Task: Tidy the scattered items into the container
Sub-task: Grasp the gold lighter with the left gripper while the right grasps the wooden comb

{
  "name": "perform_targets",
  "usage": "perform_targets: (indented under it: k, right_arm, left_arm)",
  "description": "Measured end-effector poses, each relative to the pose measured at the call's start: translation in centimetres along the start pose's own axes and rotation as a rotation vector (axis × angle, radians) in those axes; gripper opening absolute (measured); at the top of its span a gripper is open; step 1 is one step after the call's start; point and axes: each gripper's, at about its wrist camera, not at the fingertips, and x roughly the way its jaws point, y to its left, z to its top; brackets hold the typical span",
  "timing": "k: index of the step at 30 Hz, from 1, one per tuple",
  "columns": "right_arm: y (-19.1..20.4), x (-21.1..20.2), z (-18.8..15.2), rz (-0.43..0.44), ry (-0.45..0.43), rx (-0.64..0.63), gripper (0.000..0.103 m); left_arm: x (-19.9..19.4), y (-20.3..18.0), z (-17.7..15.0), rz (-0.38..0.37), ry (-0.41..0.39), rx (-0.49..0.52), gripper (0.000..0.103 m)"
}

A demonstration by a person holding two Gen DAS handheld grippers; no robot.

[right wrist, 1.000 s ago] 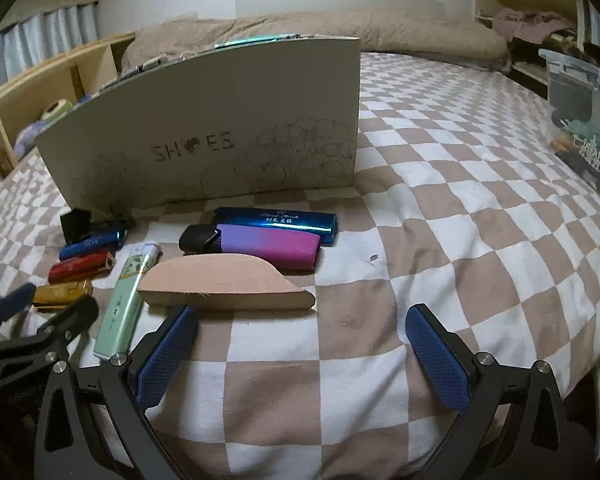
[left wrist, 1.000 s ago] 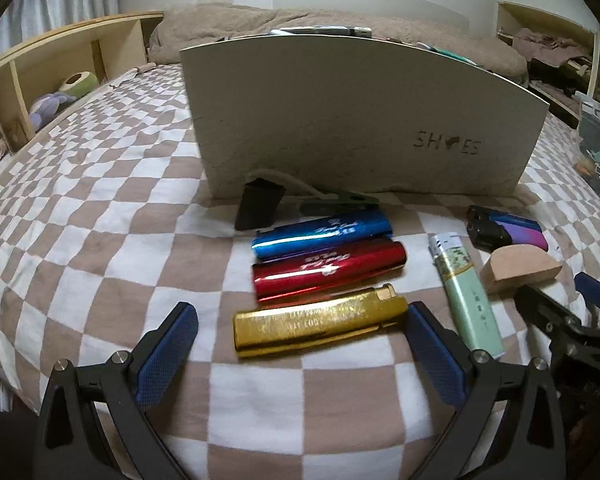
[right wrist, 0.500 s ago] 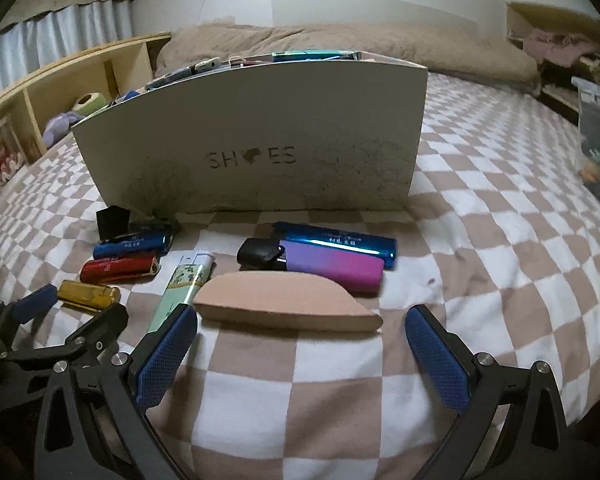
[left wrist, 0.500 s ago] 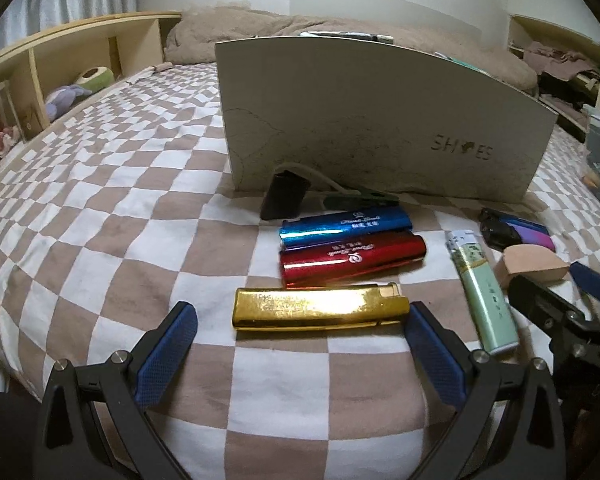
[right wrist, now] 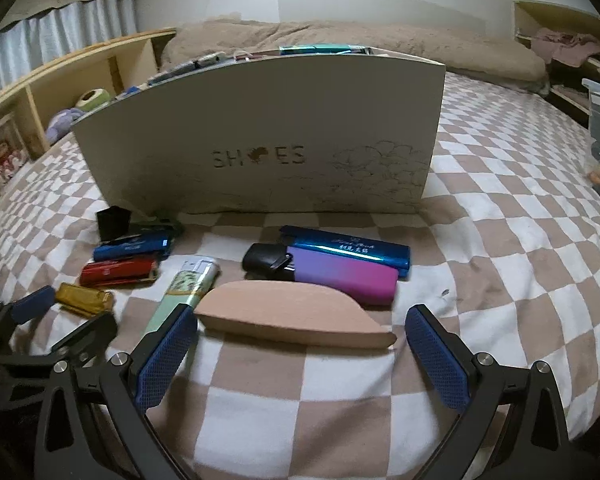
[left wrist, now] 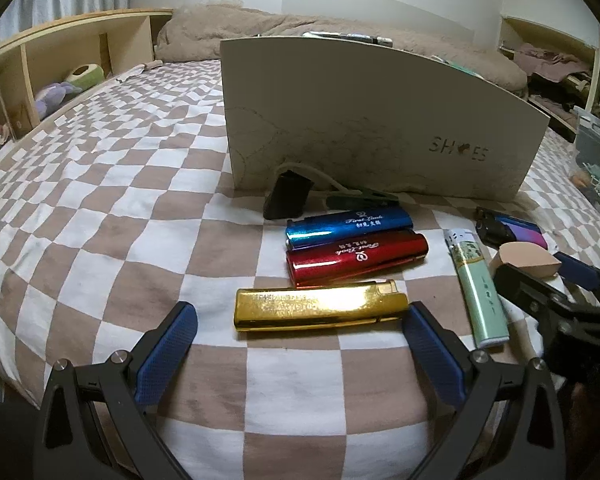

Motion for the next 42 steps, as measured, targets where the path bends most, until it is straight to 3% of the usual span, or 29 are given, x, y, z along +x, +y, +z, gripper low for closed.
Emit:
perform_targets:
  k: [5,16,20,35,40,42]
  right_arm:
    - [0.9,0.5,0.1,-0.048,0.008,-0.026,0.103]
    - [-1.0,-0.3,-0.7,-0.055,0.002,0.019,0.103]
    - [-1.3,-0.7,-0.9,-0.045,-0.008,0.011,0.093]
    - [-2.3,-1.7,-1.4,0.026,0.000,0.059,0.093]
    - [-2.5,-2.0,-1.6,0.060,-0.001,0.072,0.093]
    - [-1.8,-1.7,-1.0,0.070,-0.002,0.074,0.093]
  left_arm:
    - [0.1,0.0,0.0,-0.009,0.003,0.010,0.103]
    - [0.3,-0.6,0.1,0.038,-0.011,0.014,0.103]
    - [0.3,-0.5,0.0,0.029,-0.004,-0.011,0.103]
    - [0.1,-0.5,-0.2,0.012,-0.002,-0.026,0.103]
    - [-0.4,-0.7,-0.2,-0.021,-0.025,-0.023,0.080]
    - [-0.6,-0.7,-0.3,-0.027,-0.027,-0.023,0.080]
